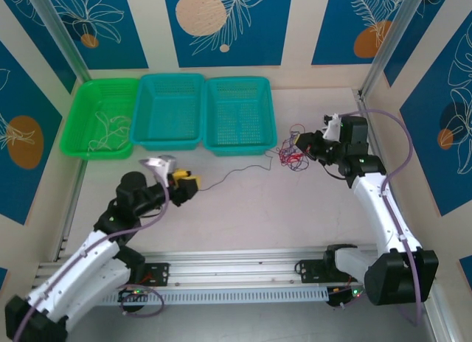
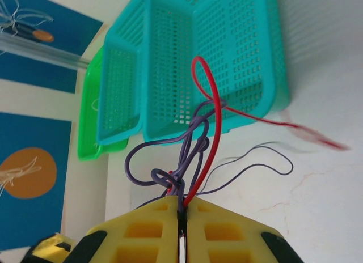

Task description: Untangle the cables

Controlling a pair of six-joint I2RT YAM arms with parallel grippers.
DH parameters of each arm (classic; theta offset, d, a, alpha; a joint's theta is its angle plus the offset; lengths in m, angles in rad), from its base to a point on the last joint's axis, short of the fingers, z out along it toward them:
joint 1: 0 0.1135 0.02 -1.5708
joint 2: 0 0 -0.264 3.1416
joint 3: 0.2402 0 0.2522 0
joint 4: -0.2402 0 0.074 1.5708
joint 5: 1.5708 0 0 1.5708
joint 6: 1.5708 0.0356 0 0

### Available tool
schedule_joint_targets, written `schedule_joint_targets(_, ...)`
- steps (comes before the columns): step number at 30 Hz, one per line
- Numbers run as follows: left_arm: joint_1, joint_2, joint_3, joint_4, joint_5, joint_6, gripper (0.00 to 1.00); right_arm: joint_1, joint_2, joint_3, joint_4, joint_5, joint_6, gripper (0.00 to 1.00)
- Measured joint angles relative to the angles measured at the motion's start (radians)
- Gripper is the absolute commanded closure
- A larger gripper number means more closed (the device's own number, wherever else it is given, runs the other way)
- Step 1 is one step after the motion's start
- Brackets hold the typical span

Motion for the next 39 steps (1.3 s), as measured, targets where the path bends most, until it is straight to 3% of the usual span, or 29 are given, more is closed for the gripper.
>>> schedule_joint_targets(4,-0.205,0.174,0.128,0.035,-0.068,0.228,0.48,0.048,-0.017,0.021,-0.016,0.001,-0.017,1.0)
schedule_joint_targets(8,-0.328,0.332,0.197,0.089,-0.132,0.417,0.42,0.095,-0.032,0.021,-0.018,0.004,-0.019,1.0)
schedule_joint_targets(12,-0.361,0.467,0.224,0.173,-0.19,0.529,0.37,0.148,-0.034,0.021,-0.018,0.004,-0.026,1.0)
schedule_joint_targets(18,-0.362,0.581,0.257,0.278,-0.314,0.631,0.36,0.22,-0.034,0.021,-0.014,0.003,-0.052,1.0)
schedule_joint_targets(21,-0.362,0.6,0.277,0.318,-0.356,0.669,0.5,0.239,-0.034,0.022,-0.014,0.0,-0.063,1.0)
schedule_joint_targets(26,-0.362,0.602,0.297,0.353,-0.364,0.692,0.96,0.245,-0.034,0.028,-0.013,0.005,-0.066,1.0)
schedule_joint_targets(27,-0.362,0.602,0.3,0.356,-0.363,0.689,1.0,0.245,-0.034,0.028,-0.013,0.012,-0.066,1.0)
schedule_joint_targets(35,-0.357,0.546,0.268,0.356,-0.382,0.611,1.0,0.21,-0.042,0.022,-0.023,0.123,-0.052,1.0)
schedule_joint_targets(37,-0.348,0.496,0.24,0.352,-0.401,0.569,1.0,0.159,-0.061,0.007,-0.053,0.178,-0.03,1.0)
schedule_joint_targets(39,-0.32,0.432,0.212,0.339,-0.433,0.517,1.0,0.043,-0.079,-0.021,-0.076,0.205,0.003,1.0)
